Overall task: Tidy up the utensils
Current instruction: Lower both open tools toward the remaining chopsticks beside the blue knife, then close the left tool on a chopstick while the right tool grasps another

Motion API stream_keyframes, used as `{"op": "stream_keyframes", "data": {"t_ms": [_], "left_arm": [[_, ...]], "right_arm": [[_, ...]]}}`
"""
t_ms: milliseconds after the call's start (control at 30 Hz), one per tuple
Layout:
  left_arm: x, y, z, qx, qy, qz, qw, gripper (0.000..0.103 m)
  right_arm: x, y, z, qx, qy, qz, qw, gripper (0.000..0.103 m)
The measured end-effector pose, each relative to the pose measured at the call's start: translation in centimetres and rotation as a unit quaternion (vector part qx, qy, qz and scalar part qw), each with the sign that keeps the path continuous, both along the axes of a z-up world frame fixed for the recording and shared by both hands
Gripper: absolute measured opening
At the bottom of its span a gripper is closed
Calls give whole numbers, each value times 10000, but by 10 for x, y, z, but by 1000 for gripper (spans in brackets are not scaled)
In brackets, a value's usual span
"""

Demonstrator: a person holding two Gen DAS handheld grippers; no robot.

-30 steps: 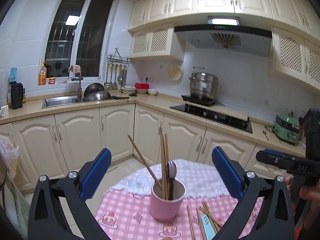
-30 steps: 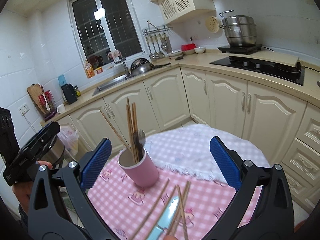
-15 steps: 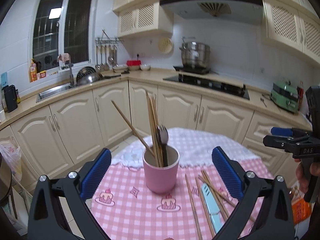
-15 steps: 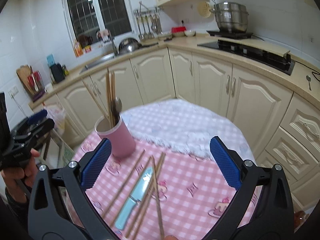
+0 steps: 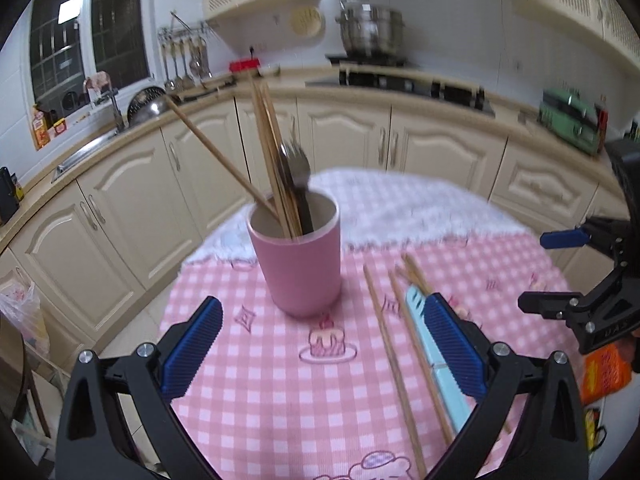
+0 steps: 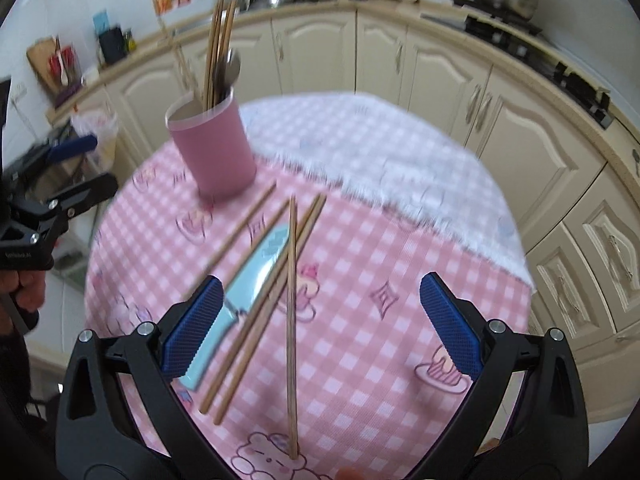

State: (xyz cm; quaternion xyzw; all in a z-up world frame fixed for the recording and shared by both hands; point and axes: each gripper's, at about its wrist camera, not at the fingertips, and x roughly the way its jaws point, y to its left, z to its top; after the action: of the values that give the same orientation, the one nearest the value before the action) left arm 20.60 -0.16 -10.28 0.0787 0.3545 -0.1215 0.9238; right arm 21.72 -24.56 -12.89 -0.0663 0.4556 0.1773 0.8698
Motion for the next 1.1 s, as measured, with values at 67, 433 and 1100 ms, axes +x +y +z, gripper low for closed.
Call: {"op": "stream_keyframes", "data": {"t_ms": [67, 433, 1100], "left_arm": [[4, -6, -14, 95, 252, -93, 9996, 99], [24, -24, -68, 462, 983, -206, 9939, 99], [73, -63, -101, 1093, 1916, -534, 9739, 83]], "right_arm": [[1, 2, -12, -139, 147, 48, 9998, 97], [3, 6, -48, -437, 742, 330, 9957, 70], [36, 26, -63, -408, 1324, 421, 9895, 42]]}}
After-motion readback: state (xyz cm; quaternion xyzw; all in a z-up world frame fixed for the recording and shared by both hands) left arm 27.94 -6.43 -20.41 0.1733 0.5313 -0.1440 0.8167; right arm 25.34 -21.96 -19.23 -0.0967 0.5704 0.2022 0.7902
